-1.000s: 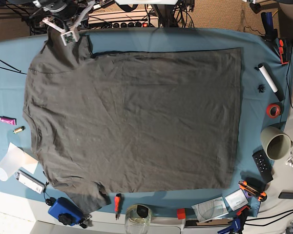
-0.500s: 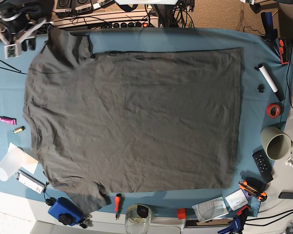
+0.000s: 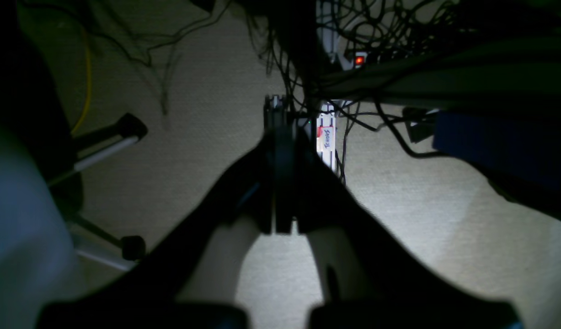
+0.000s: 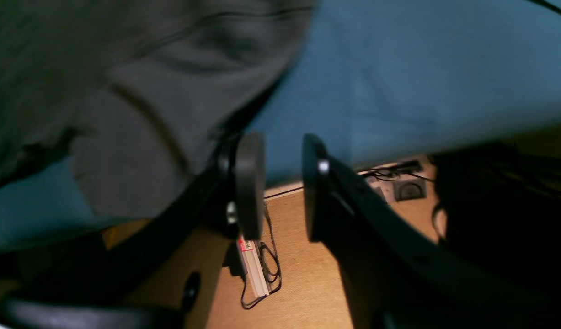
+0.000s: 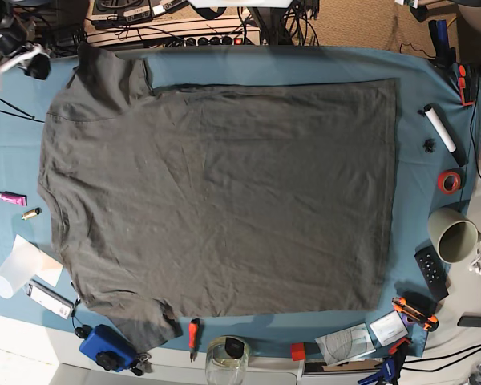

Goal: Fold the T-shirt properly
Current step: 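Move the right gripper down to the shirt's shoulder corner, then lower the left gripper to the other shoulder corner and grasp it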

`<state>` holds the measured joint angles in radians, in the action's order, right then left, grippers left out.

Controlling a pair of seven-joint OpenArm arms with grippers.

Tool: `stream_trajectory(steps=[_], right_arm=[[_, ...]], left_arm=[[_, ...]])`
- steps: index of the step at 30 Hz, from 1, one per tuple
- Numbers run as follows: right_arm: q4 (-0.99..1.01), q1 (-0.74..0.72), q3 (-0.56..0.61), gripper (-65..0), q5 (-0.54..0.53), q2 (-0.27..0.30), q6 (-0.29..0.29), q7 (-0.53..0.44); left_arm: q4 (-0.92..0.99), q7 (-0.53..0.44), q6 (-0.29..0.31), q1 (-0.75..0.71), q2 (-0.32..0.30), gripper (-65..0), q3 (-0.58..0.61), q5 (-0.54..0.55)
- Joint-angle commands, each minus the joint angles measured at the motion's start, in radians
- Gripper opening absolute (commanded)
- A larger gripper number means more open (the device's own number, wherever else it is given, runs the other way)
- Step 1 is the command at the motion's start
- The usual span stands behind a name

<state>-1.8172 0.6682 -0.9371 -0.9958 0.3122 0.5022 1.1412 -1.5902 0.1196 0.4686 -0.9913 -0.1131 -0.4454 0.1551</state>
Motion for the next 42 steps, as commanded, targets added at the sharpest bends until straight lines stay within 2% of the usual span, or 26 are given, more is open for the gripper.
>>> stream_trajectory(steps=[1,4,6,9,10,12,13,14,17,21,23,25,31,34,37,42], right_arm=[[-0.016,0.005,-0.018,-49.9,-0.017,0.018,0.006,-0.02],[-0.016,0.006,-0.038,-49.9,-0.016,0.018,0.006,-0.01],[-0.016,0.005,-0.046,-49.9,-0.018,0.017,0.006,0.043],[-0.015,0.005,-0.047,-49.9,-0.017,0.017,0.006,0.068],[-0.015,0.005,-0.047,-49.9,-0.016,0.017,0.006,0.067],[-0.015,0.005,-0.047,-49.8,-0.017,0.018,0.006,0.066],[-0.015,0.005,-0.047,-48.6,-0.017,0.018,0.006,0.066],[-0.015,0.005,-0.047,-46.2,-0.016,0.018,0.006,0.067],[-0.015,0.005,-0.047,-39.7,-0.017,0.018,0.006,0.072],[-0.015,0.005,-0.047,-39.7,-0.017,0.018,0.02,0.066],[-0.015,0.005,-0.047,-39.7,-0.018,0.018,0.044,0.061],[-0.015,0.001,-0.047,-39.7,-0.018,0.017,0.045,0.058],[-0.015,-0.01,-0.047,-39.7,-0.019,0.018,0.064,0.039],[-0.015,-0.009,-0.047,-39.7,-0.018,0.017,0.064,0.036],[-0.015,-0.009,-0.047,-39.7,-0.018,0.017,0.064,0.037],[-0.015,-0.009,-0.047,-39.7,-0.017,0.017,0.064,0.039]], left_arm=[[-0.01,-0.014,0.003,-0.02,-0.006,-65.0,-0.003,0.006],[-0.01,-0.014,0.004,-0.02,-0.006,-65.0,-0.003,0.007],[-0.01,-0.014,0.004,-0.02,-0.006,-65.0,-0.003,0.006],[-0.011,-0.014,0.004,-0.02,-0.006,-65.0,-0.003,0.007],[-0.015,-0.014,0.003,-0.02,-0.006,-58.7,-0.003,0.007],[-0.028,-0.014,0.0,-0.02,-0.006,-39.5,-0.003,0.007],[-0.036,-0.014,0.001,-0.02,-0.006,-31.9,-0.003,0.007],[-0.048,-0.01,0.001,-0.02,-0.006,-27.6,-0.003,0.007],[-0.103,0.072,0.0,-0.024,-0.006,-27.0,-0.003,0.007],[-0.237,0.277,0.0,-0.043,-0.006,-27.0,-0.005,0.008],[-0.319,0.346,-0.002,-0.07,-0.006,-27.0,-0.005,0.008],[-0.399,0.39,-0.025,-0.107,-0.006,-27.0,-0.005,0.042],[-0.612,0.358,-0.043,-0.151,-0.003,-27.0,-0.005,0.14],[-0.674,0.301,-0.09,-0.104,-0.003,-27.0,-0.005,0.155],[-0.678,0.319,-0.138,-0.031,-0.003,-27.0,-0.005,0.164],[-0.666,0.335,-0.14,0.07,-0.003,-27.0,-0.005,0.17]])
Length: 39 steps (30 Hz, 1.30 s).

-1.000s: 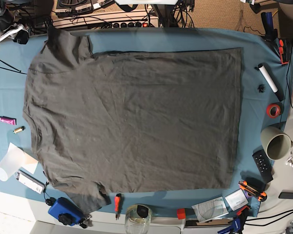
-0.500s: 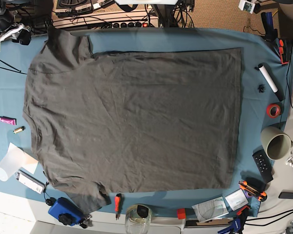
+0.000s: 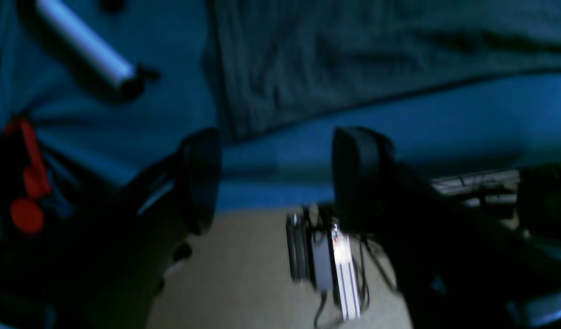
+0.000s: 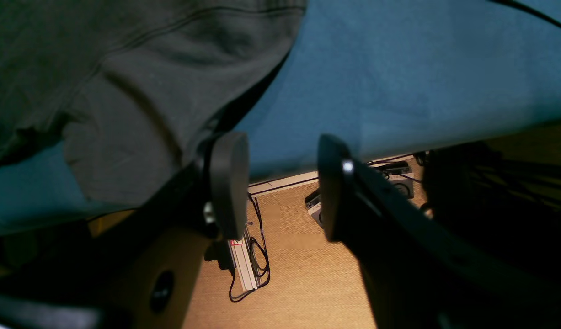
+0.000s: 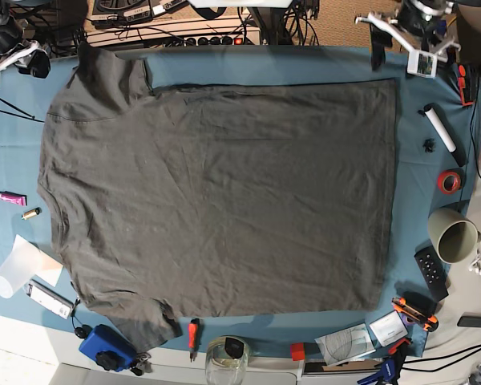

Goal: Fold the T-shirt properly
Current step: 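Lower the left gripper to the other shoulder corner and grasp it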

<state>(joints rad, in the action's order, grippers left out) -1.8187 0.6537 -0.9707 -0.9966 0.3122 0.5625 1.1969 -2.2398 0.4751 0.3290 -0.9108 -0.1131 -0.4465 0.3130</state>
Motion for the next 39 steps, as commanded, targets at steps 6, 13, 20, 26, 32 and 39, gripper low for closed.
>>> stream_trajectory(steps=[6,13,20,26,32,39], right_arm=[[-0.014,0.006,-0.013,-39.7,-0.016,0.017,0.004,0.006],[-0.014,0.006,-0.013,-39.7,-0.015,0.012,0.004,0.013],[-0.014,0.006,-0.013,-39.7,-0.012,0.013,0.003,0.016],[-0.014,0.006,-0.013,-39.7,-0.012,0.013,0.003,0.016],[-0.014,0.006,-0.013,-39.7,-0.011,0.012,0.004,0.018],[-0.013,0.006,-0.013,-39.7,-0.005,0.012,0.004,0.021]], left_arm=[[-0.013,0.054,-0.061,0.079,0.029,-27.0,-0.003,0.074],[0.061,0.077,-0.144,0.142,0.052,-27.0,-0.003,0.123],[0.232,0.087,-0.149,0.219,0.052,-27.0,-0.003,0.163],[0.317,0.153,-0.143,0.272,0.053,-28.5,-0.003,0.238],[0.326,0.161,-0.127,0.282,0.052,-33.1,-0.003,0.241],[0.393,0.166,-0.126,0.288,0.052,-35.3,-0.003,0.242]])
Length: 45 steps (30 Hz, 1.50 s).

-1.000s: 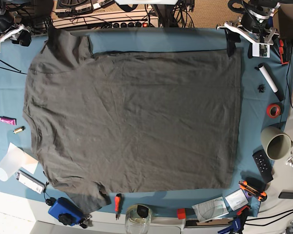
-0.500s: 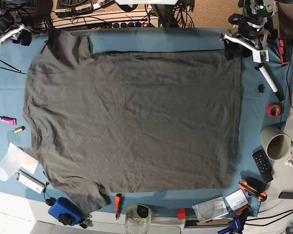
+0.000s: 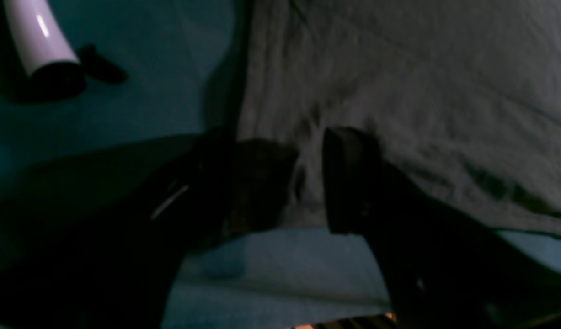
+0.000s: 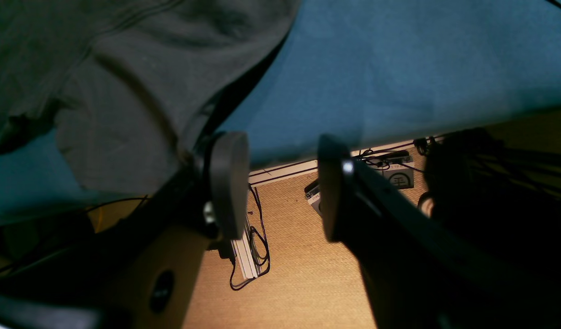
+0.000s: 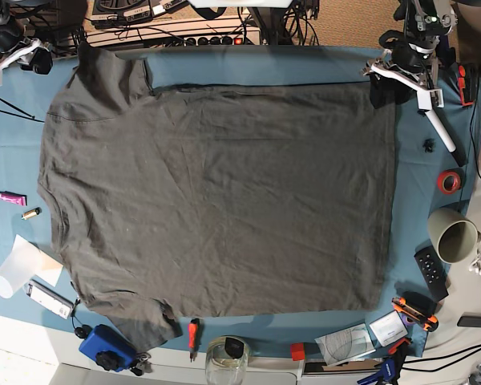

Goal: Fold the T-shirt properly
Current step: 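Lower the left gripper to the other shoulder corner and grasp it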

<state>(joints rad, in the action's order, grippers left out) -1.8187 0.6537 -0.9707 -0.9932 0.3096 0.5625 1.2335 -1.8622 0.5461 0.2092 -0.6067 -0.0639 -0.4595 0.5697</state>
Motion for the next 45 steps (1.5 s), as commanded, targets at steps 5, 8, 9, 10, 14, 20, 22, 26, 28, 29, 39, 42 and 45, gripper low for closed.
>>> stream_trajectory(steps=[5,8,9,10,14,20,22,26,28,29,39,42,45], right_arm=[[-0.013,0.005,-0.012,-39.7,-0.009,0.014,0.004,-0.035],[-0.012,0.005,-0.001,-39.7,-0.009,0.014,0.007,-0.042],[-0.012,0.005,0.007,-39.7,-0.009,0.014,0.01,-0.044],[-0.012,0.005,0.017,-39.7,-0.009,0.014,0.017,-0.045],[-0.012,0.005,0.076,-39.7,-0.008,0.014,0.033,-0.068],[-0.011,0.005,0.198,-39.7,0.129,0.006,0.024,-0.122],[-0.012,0.005,0.216,-39.7,0.139,-0.016,0.024,-0.16],[-0.012,-0.003,0.245,-39.7,0.155,-0.061,0.024,-0.166],[-0.012,-0.005,0.244,-39.7,0.157,-0.081,0.024,-0.166],[-0.012,-0.005,0.244,-39.7,0.157,-0.085,0.024,-0.166],[-0.011,-0.018,0.243,-39.7,0.292,-0.082,-0.005,-0.244],[0.006,-0.051,0.243,-39.7,0.313,-0.082,-0.013,-0.246],[0.057,-0.085,0.244,-39.7,0.301,-0.082,-0.013,-0.225]], left_arm=[[0.035,0.146,0.025,-0.017,0.003,-36.8,0.01,0.008],[0.034,0.145,0.024,-0.016,0.003,-36.8,0.01,0.019],[0.034,0.144,0.024,-0.016,0.003,-36.8,0.01,0.019],[0.034,0.144,0.024,-0.016,0.003,-36.8,0.01,0.019],[0.034,0.144,0.024,-0.016,0.003,-36.7,0.01,0.018],[0.034,0.145,0.025,-0.016,0.002,-36.7,0.01,0.018],[0.034,0.145,0.028,-0.016,0.002,-36.7,0.01,0.018],[0.034,0.144,0.028,-0.016,0.002,-36.7,0.01,0.018],[0.034,0.143,0.028,-0.016,0.002,-36.7,0.01,0.018],[0.034,0.142,0.028,-0.016,0.002,-36.7,0.01,0.018],[0.034,0.141,0.028,-0.016,0.002,-36.7,0.01,0.018],[0.034,0.141,0.028,-0.016,0.002,-36.7,0.01,0.018],[0.034,0.142,0.028,-0.016,0.002,-36.7,0.01,0.018]])
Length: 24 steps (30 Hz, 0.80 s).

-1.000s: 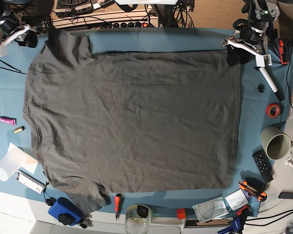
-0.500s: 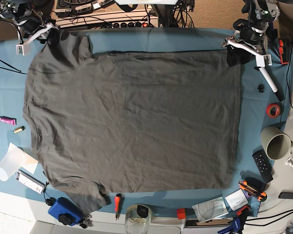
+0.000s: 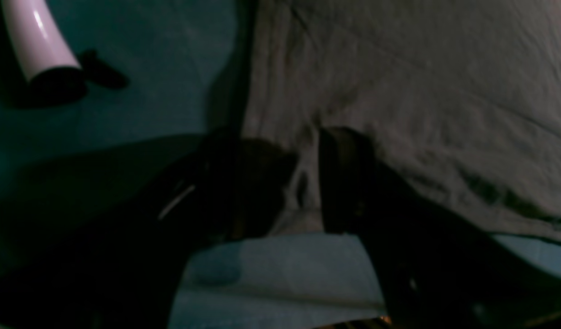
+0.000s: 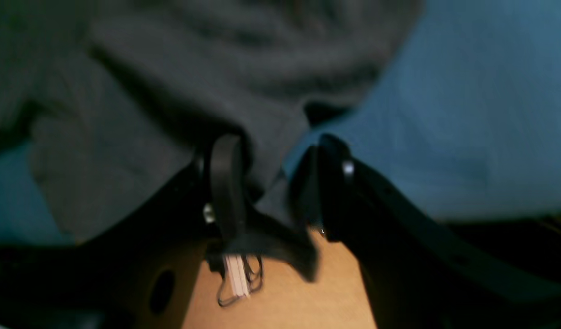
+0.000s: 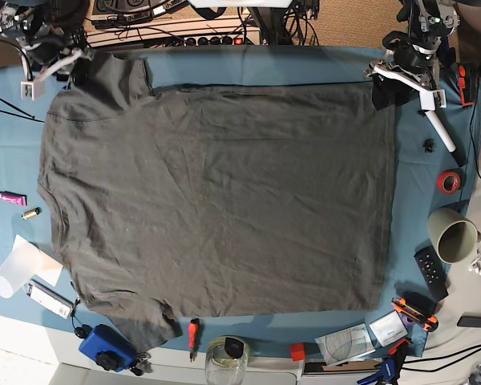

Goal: Fold the T-shirt properly
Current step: 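Lower the left gripper to the other shoulder corner and grasp it, then lift both shoulder corners and pull the shirt toward the robot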

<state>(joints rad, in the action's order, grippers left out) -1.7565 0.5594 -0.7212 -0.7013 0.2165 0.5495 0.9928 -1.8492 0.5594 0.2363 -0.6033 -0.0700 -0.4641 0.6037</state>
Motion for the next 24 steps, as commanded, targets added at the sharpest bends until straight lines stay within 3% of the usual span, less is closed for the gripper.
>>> stream_trajectory(steps=[1,8,12,14,16,19,21,24], right_arm=[[0.017,0.002,-0.006,-39.7,0.005,0.011,0.0,0.026],[0.161,0.001,-0.005,-39.7,-0.105,0.01,0.045,0.145],[0.206,0.006,-0.005,-39.7,-0.145,0.01,0.056,0.164],[0.206,0.006,-0.005,-42.5,-0.148,0.01,0.056,0.182],[0.206,0.006,-0.005,-49.0,-0.148,0.01,0.056,0.189],[0.206,0.006,-0.005,-63.0,-0.148,0.01,0.056,0.187],[0.206,0.006,-0.005,-65.0,-0.148,0.011,0.056,0.185],[0.201,0.006,-0.007,-65.0,-0.156,0.011,0.056,0.185]], left_arm=[[0.021,0.128,0.001,-0.02,0.008,-36.7,0.014,-0.017],[0.021,0.128,0.0,-0.02,0.008,-36.7,0.014,-0.016],[0.021,0.128,0.0,-0.02,0.008,-36.8,0.014,-0.017],[0.021,0.128,0.0,-0.02,0.008,-37.7,0.014,-0.02],[0.021,0.128,0.0,-0.02,0.008,-42.7,0.014,-0.02],[0.021,0.128,0.0,-0.02,0.008,-56.0,0.014,-0.019],[0.021,0.128,0.0,-0.02,0.008,-65.0,0.014,-0.019],[0.021,0.129,0.0,-0.02,0.008,-65.0,0.014,-0.019]])
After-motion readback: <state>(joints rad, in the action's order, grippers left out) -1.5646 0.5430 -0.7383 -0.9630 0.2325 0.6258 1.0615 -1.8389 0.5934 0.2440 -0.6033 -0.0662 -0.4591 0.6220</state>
